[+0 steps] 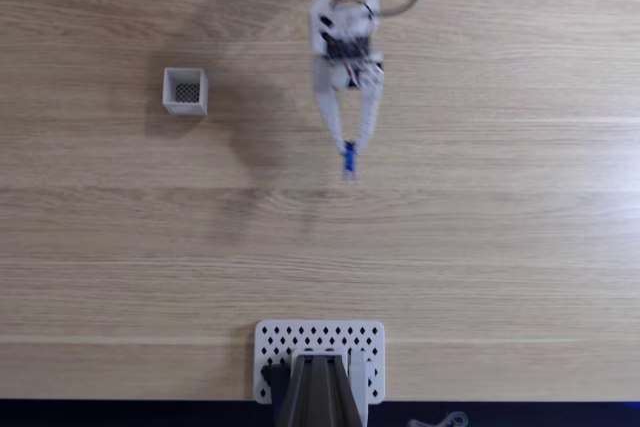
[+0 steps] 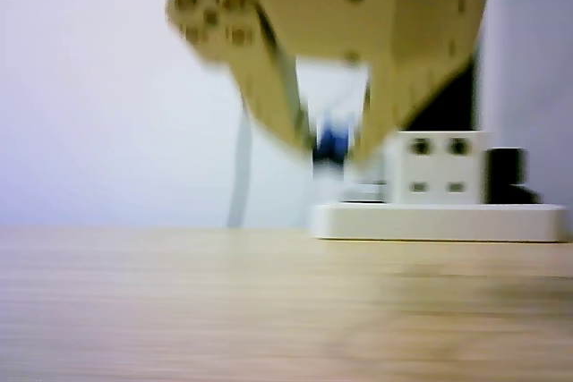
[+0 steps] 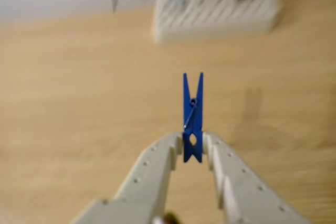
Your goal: Grasp a peg and put it in the crate.
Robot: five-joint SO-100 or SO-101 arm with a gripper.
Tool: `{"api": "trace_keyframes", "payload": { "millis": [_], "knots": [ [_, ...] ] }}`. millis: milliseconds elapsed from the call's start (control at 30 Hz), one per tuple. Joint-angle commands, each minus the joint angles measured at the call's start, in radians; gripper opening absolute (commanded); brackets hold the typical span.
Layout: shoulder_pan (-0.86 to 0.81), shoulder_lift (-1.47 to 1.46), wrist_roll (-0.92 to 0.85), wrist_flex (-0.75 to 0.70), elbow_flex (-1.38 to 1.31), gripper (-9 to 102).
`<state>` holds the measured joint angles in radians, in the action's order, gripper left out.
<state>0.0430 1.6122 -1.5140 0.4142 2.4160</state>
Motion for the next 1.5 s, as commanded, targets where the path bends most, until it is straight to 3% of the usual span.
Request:
{"api": "trace_keyframes", "payload": {
  "millis": [0,133,400,1467],
  "knots": [
    [-0.126,0.190,0.014,0.298,0.101,-1],
    [-0.238,0.222,0.018,0.425,0.209,-1],
    [-0.430,0.172,0.225,0.431,0.247,-1],
    [-0.601,-0.126,0.244,0.433,0.112,-1]
  ]
}}
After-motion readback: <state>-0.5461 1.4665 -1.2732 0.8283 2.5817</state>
